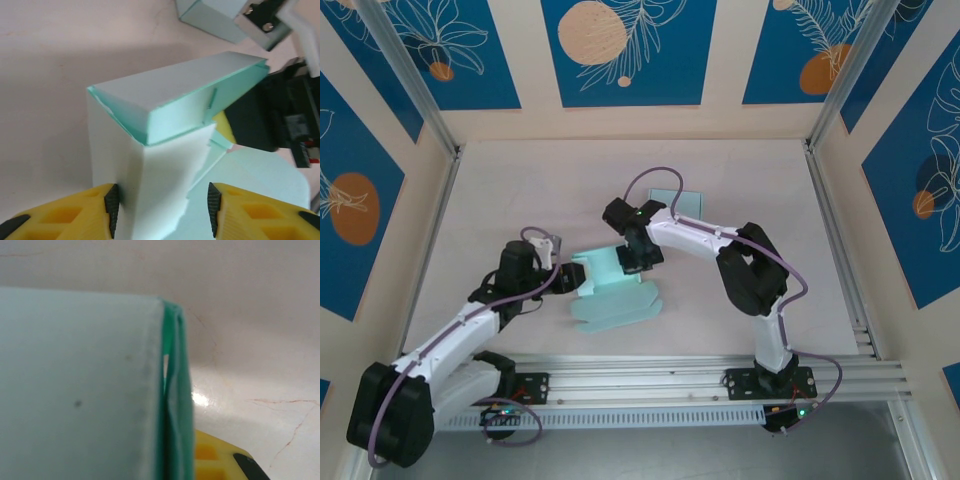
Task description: Fold the paper box
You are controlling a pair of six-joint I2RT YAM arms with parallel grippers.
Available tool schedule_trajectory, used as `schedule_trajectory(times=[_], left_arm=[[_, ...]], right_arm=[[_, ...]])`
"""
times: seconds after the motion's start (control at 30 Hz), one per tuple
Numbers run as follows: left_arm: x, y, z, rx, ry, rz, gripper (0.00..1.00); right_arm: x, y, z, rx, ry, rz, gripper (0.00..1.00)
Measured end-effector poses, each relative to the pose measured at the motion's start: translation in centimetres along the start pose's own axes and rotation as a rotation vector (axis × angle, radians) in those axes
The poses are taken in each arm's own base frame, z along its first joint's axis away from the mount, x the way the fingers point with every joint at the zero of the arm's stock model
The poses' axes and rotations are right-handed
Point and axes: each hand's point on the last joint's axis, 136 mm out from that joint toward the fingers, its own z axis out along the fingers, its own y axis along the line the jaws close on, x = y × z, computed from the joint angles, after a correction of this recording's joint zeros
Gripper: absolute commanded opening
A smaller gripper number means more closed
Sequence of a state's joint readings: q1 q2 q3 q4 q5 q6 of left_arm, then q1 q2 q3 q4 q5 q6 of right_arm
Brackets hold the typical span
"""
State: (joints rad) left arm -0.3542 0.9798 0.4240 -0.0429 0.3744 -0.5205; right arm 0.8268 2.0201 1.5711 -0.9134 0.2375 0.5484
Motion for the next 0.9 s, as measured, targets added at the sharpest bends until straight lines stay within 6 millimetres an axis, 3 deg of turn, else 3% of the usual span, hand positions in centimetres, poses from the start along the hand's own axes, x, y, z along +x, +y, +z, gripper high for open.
schedule_trajectory(times=[0.13, 0.27, 0.43, 0.53, 0.77, 0.9], left_arm=[[0.3, 1.2, 0.8, -0.07, 0.016, 0.034, 0.44], [0.0, 2.0, 1.5, -0.143, 0.02, 0.087, 0.3], [0.2, 2.8, 2.2, -0.232, 0.05, 0.131, 0.29], [0.1, 3.5, 2.5, -0.302, 0.063, 0.153, 0.22], [-1.0, 5.4, 2.4, -0.495, 0.059, 0.19, 0.18], [-1.8, 6.1, 3.1, -0.56, 0.071, 0.197, 0.08]], right_arm=[[0.1, 0.4, -0.1, -0.005, -0.001, -0.009, 0.0], [0.0, 0.5, 0.1, -0.003, 0.003, -0.008, 0.0], [0.2, 0.5, 0.6, 0.001, 0.021, -0.004, 0.0], [0.2, 0.6, 0.9, 0.004, 0.03, 0.003, 0.0], [-0.3, 1.9, 1.1, -0.032, 0.029, 0.026, 0.0], [-0.6, 2.1, 1.2, -0.028, 0.04, 0.047, 0.03]])
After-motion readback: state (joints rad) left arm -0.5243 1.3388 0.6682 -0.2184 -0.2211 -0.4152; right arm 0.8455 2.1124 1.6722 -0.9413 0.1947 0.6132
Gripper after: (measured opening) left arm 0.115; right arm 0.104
